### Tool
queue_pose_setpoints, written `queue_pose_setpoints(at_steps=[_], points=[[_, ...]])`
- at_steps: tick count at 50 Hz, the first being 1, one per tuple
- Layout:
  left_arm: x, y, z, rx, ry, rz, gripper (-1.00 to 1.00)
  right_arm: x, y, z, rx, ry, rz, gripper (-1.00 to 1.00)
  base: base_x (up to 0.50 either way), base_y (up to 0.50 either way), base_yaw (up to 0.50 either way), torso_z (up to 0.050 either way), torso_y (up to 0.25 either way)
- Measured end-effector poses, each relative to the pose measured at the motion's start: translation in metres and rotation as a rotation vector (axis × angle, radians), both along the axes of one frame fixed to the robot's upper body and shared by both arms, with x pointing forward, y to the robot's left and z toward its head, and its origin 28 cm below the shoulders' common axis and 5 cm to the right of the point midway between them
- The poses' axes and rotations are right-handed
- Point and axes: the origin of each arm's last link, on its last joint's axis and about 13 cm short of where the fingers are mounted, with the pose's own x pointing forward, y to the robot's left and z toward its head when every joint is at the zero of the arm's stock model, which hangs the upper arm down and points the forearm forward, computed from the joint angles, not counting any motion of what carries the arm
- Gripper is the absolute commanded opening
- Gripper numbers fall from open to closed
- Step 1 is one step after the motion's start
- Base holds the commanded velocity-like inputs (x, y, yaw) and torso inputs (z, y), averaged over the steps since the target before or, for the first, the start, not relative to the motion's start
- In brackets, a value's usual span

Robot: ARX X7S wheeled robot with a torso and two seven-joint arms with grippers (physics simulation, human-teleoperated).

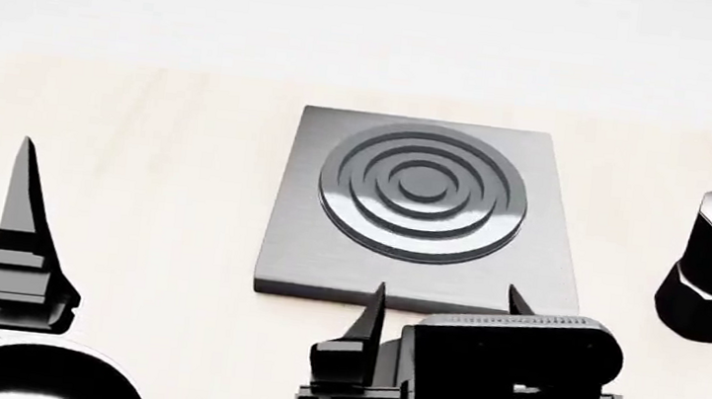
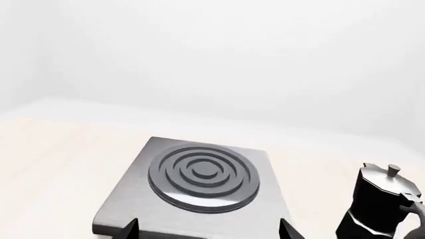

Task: Turn on the stove.

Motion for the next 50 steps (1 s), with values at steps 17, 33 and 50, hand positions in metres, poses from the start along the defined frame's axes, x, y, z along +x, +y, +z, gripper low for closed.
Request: queue_pose_setpoints(at_steps=[17, 33, 50], points=[[0.0, 0.0, 0.0, -0.001, -0.001, 0.002, 1.0, 0.007, 0.0, -0.009, 0.022, 0.114, -0.008, 1.0, 0.0, 0.0, 0.0, 0.0, 0.0], [0.0, 0.001, 0.0, -0.002, -0.001, 0.004, 1.0, 0.013, 0.0, -0.018, 0.044, 0.186, -0.017, 1.0, 0.0, 0.0, 0.0, 0.0, 0.0], [0.0, 0.001, 0.001, -0.004, 0.0, 0.004, 1.0, 0.019, 0.0, -0.027, 0.057, 0.242, -0.03, 1.0, 0.0, 0.0, 0.0, 0.0, 0.0]])
